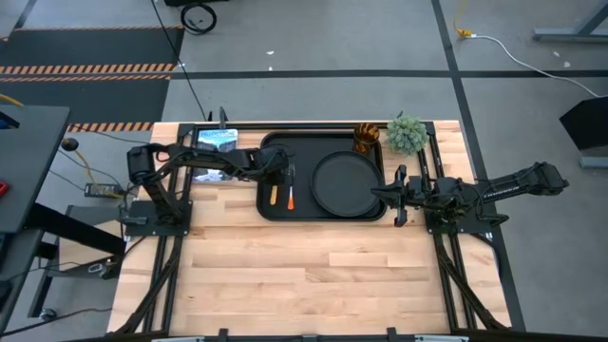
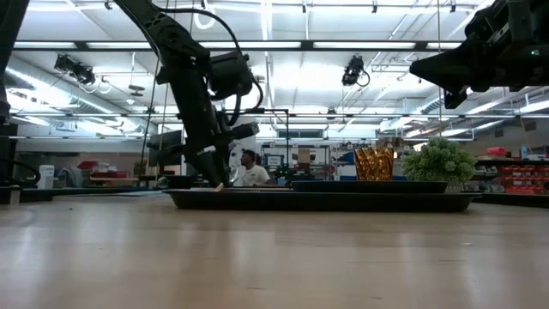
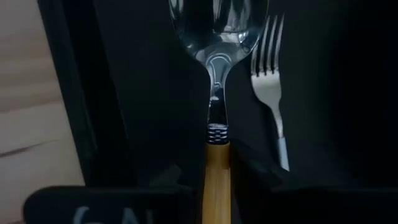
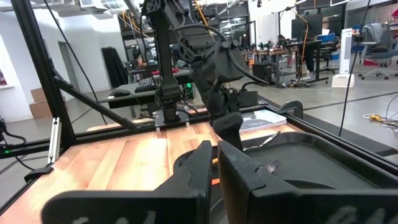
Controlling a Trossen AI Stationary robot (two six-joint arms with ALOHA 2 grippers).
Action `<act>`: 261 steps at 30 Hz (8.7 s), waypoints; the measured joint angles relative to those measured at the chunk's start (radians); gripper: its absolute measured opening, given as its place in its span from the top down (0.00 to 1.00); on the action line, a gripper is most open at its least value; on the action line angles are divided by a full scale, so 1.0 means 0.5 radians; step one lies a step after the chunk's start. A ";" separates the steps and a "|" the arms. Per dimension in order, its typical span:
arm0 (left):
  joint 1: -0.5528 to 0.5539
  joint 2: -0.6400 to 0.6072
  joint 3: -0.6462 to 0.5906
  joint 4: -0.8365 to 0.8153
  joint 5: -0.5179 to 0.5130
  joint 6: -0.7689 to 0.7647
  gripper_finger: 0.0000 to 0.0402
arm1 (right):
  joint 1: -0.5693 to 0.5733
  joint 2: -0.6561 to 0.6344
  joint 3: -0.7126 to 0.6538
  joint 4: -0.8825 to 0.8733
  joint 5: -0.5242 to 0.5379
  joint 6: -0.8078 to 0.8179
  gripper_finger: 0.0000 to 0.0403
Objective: Pick and place plate/cup/fork/spoon on tray
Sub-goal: Put the yellow spoon on the black serving tray, then return to Home Position
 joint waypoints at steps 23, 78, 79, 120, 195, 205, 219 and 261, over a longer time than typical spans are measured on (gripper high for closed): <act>0.004 -0.067 -0.003 -0.072 0.096 0.371 0.71 | -0.001 0.000 0.000 0.001 -0.001 0.000 0.92; -0.794 -0.583 -0.204 1.343 0.216 2.640 0.71 | 0.000 0.001 0.000 0.000 -0.001 0.000 0.92; -0.810 -0.653 -0.263 1.344 0.217 2.667 0.71 | 0.000 0.000 0.000 0.000 0.000 0.001 0.92; -0.821 -2.306 -1.953 1.894 0.030 2.148 0.71 | -0.001 0.001 0.000 0.000 0.000 0.000 0.92; -0.860 -3.461 -1.957 1.009 0.073 2.206 0.71 | -0.001 0.000 0.000 0.001 0.000 0.000 0.92; -0.860 -3.461 -1.957 1.010 0.073 2.207 0.71 | 0.000 0.000 0.000 0.000 0.000 0.001 0.92; -0.860 -3.461 -1.957 1.010 0.073 2.207 0.71 | 0.000 0.000 0.000 0.000 0.000 0.000 0.92; -0.860 -3.461 -1.957 1.010 0.074 2.207 0.71 | 0.000 0.001 0.000 0.001 0.000 0.001 0.92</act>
